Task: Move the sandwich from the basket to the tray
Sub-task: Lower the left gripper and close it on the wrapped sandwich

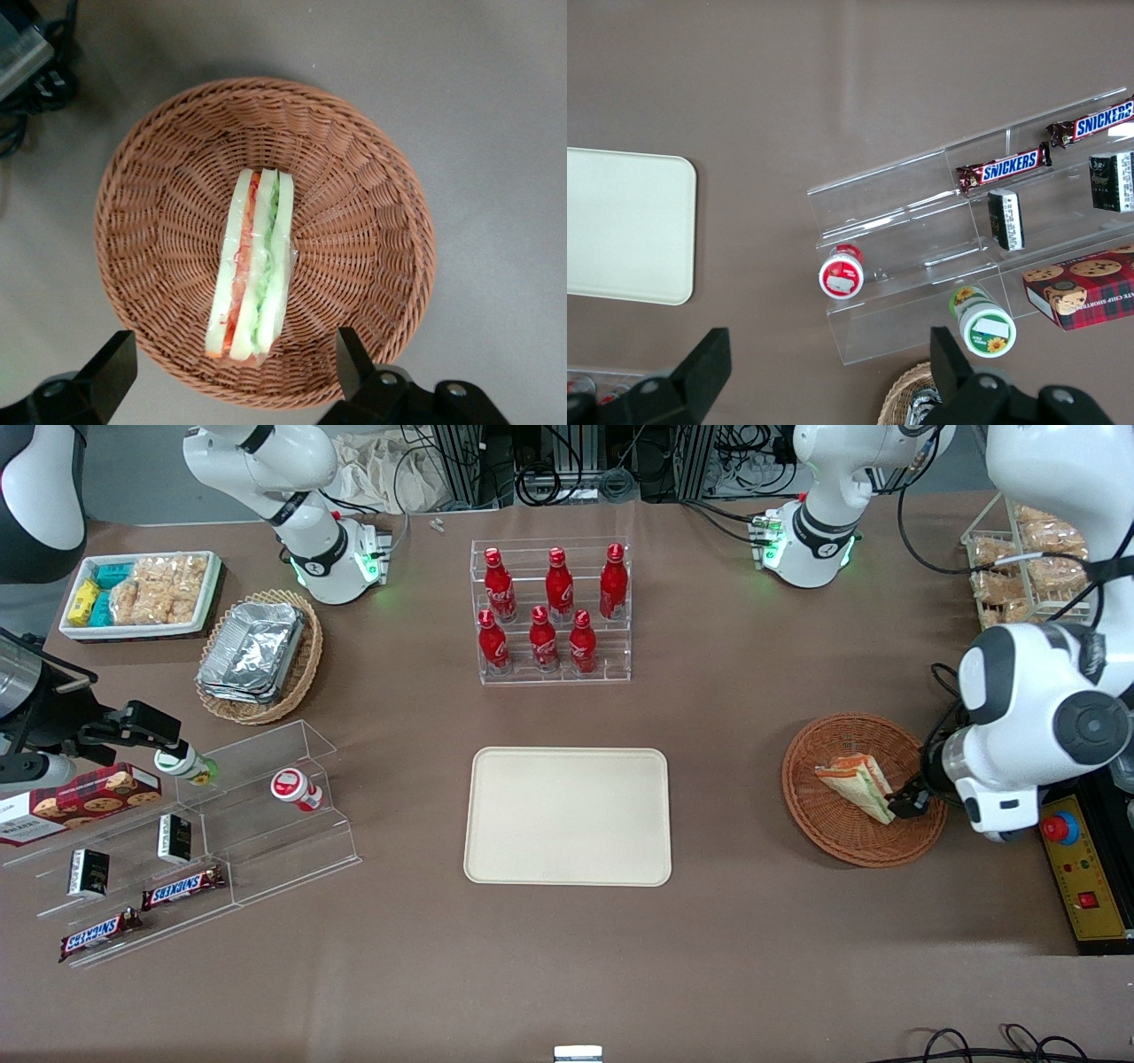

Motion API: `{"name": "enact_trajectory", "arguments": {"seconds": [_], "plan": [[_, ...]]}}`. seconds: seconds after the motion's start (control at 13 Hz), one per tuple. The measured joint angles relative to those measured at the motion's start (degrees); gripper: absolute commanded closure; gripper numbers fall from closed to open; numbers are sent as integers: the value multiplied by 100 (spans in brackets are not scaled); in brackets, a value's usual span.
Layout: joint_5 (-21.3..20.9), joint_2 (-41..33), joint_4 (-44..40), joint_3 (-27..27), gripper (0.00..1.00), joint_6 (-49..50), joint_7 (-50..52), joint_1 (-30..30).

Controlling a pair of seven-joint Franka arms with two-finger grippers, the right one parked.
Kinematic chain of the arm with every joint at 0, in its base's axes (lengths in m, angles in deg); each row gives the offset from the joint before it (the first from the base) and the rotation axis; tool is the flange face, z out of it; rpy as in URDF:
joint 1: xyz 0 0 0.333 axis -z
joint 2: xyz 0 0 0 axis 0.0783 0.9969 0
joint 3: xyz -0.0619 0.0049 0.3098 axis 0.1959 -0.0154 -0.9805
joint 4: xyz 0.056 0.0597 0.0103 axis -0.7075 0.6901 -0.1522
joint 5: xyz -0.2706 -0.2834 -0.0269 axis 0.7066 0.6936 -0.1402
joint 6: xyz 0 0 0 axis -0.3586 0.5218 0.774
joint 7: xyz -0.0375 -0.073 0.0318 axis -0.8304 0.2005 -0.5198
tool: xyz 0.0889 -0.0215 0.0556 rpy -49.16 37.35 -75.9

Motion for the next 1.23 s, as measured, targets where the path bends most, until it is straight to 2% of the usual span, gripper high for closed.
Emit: {"name": "enact_trajectory", "arguments": {"seconds": [0.38, 0.77, 1.08, 1.15, 1.23], "plan": [[0, 401, 99, 2, 0, -203, 129, 142], [0, 410, 768, -21, 0, -745, 129, 139], [-134, 410, 935, -40, 0, -878, 129, 138], [-139, 410, 963, -46, 7, -971, 129, 137], [-140, 411, 984, -49, 29, -1062, 129, 135]]}}
